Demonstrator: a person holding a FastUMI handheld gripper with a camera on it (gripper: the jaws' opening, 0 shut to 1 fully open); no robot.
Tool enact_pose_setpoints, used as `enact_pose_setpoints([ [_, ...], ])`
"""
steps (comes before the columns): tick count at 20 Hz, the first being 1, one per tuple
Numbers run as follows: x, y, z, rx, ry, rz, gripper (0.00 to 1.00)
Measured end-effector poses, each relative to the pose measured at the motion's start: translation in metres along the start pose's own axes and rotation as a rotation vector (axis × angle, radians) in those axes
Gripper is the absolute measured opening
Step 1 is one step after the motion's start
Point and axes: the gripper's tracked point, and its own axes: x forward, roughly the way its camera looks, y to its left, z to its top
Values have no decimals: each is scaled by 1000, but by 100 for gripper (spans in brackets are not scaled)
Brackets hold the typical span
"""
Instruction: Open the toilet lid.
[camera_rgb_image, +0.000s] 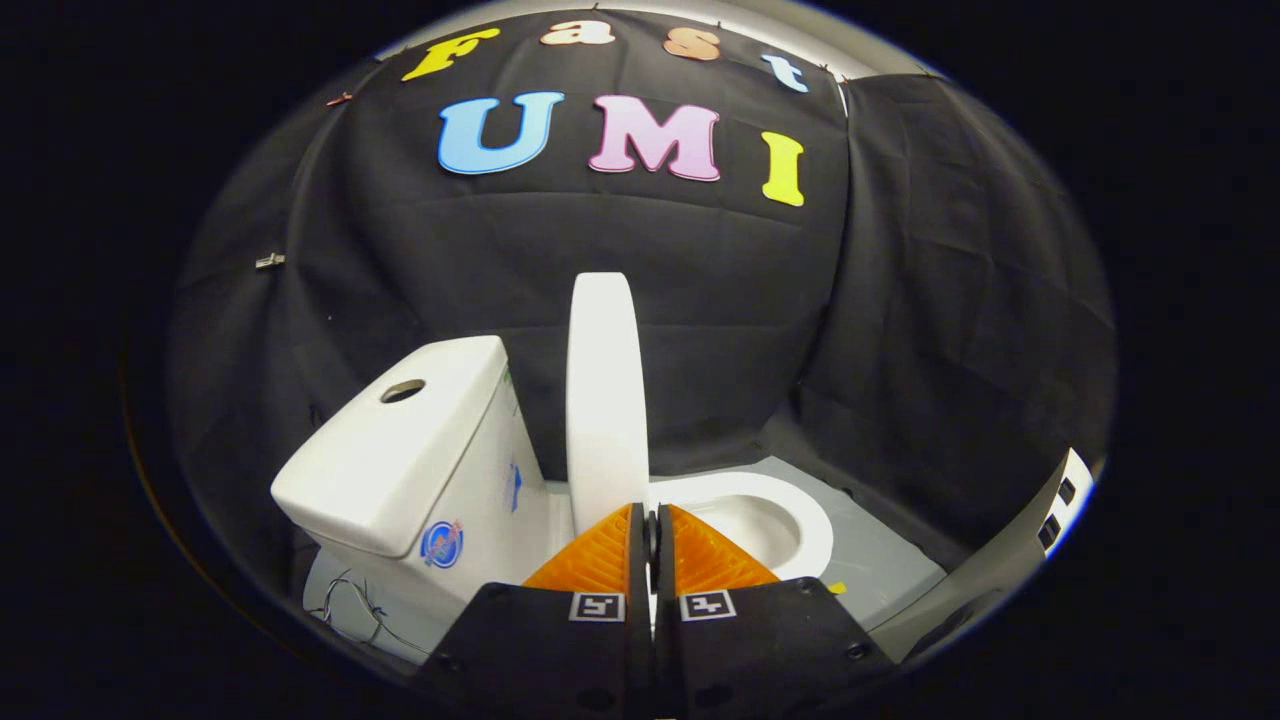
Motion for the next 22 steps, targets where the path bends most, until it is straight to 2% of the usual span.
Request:
enact_pose_setpoints([
  [7,-5,64,-2,-78,-21,86,9],
  [10,-6,74,-3,-117,-34,93,9],
  [17,-8,73,-2,-131,-42,116,9],
  [22,-11,72,11,-122,-78,168,18],
])
